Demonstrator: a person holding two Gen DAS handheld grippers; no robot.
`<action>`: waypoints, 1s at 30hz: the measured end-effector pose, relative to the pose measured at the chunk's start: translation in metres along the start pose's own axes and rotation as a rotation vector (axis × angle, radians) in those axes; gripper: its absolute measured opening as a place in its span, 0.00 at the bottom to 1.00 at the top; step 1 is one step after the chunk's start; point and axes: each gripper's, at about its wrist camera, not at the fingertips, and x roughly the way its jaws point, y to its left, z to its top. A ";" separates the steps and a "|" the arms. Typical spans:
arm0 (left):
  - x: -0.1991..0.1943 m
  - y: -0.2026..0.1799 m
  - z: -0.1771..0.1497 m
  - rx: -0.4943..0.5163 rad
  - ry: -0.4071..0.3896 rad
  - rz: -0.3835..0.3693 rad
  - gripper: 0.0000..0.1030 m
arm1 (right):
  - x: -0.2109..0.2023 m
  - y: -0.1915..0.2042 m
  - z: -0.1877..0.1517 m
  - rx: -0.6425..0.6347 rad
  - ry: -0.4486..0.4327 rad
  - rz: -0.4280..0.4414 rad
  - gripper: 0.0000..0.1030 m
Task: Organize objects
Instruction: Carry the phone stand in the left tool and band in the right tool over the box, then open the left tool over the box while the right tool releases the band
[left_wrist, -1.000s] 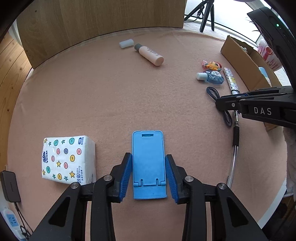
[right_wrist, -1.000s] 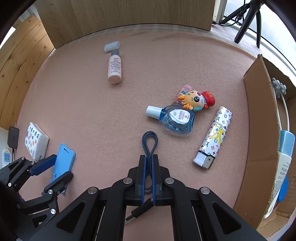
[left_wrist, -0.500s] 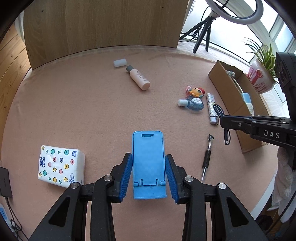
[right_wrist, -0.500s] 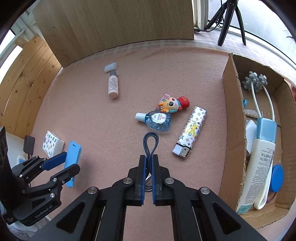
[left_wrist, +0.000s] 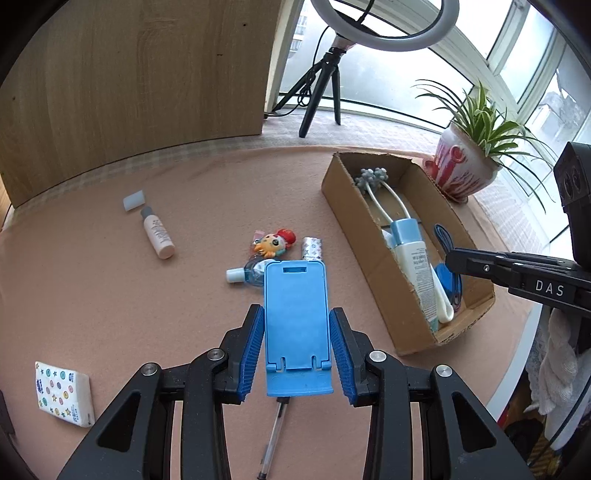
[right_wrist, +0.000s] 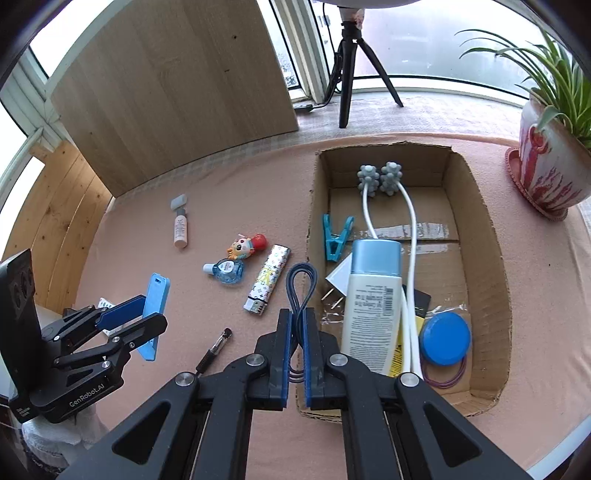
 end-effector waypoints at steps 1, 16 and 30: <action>0.003 -0.009 0.004 0.010 -0.002 -0.009 0.38 | -0.003 -0.007 -0.001 0.008 -0.005 -0.006 0.05; 0.055 -0.116 0.063 0.129 -0.014 -0.054 0.38 | -0.015 -0.074 -0.006 0.086 -0.019 -0.027 0.05; 0.065 -0.117 0.067 0.105 -0.007 -0.036 0.58 | -0.013 -0.083 -0.006 0.090 -0.044 -0.037 0.51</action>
